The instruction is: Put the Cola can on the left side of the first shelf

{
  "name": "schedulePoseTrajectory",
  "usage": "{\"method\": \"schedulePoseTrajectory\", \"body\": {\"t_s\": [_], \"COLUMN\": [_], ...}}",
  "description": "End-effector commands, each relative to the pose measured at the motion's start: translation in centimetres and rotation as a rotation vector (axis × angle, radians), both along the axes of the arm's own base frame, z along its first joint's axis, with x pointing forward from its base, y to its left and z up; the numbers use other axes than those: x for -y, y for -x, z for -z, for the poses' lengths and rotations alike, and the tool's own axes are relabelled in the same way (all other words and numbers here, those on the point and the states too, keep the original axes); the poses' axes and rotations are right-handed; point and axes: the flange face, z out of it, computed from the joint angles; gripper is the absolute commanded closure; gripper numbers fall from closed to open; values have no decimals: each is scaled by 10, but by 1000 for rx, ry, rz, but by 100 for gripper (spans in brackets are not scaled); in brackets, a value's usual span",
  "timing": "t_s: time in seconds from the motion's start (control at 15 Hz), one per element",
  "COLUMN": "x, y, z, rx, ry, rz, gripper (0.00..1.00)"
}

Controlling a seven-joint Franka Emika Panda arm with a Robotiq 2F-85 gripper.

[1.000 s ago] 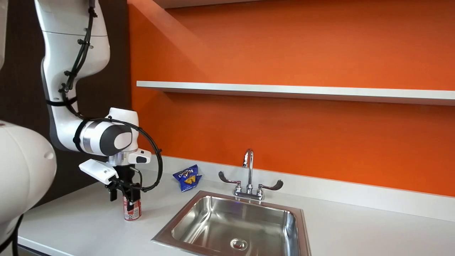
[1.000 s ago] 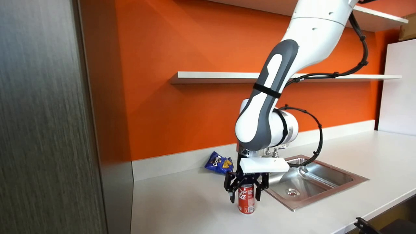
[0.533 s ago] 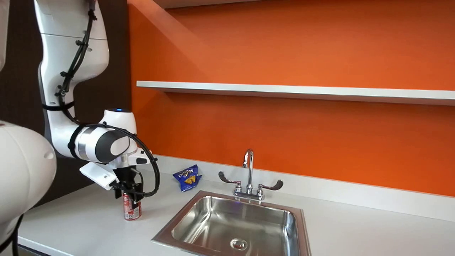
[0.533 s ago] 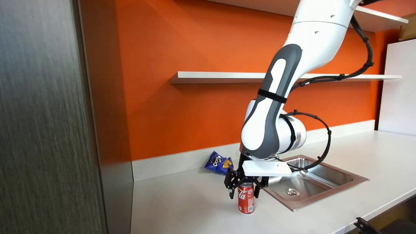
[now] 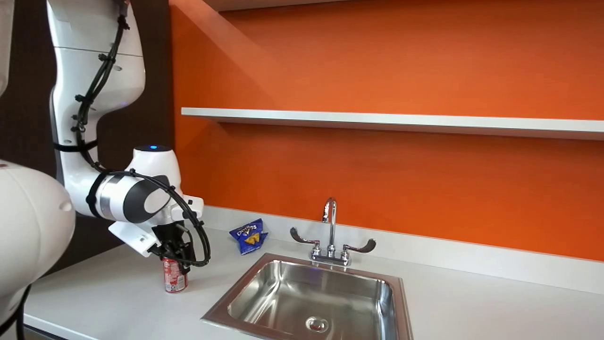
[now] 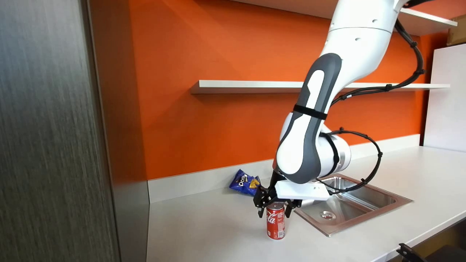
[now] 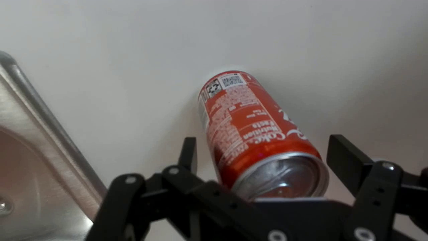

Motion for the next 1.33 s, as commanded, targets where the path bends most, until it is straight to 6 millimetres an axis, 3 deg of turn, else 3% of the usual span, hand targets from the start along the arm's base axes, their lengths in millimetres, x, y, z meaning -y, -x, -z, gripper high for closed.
{"method": "schedulePoseTrajectory", "body": {"t_s": [0.0,0.13,0.4,0.73,1.27], "x": [4,4,0,3,29], "y": [3,3,0,-1,2], "z": [2,2,1,-3,-30], "rx": [23,27,44,32,26], "ry": [1,-1,-10,-10,7], "rz": [13,11,8,27,70], "gripper": [26,29,59,60,60]}}
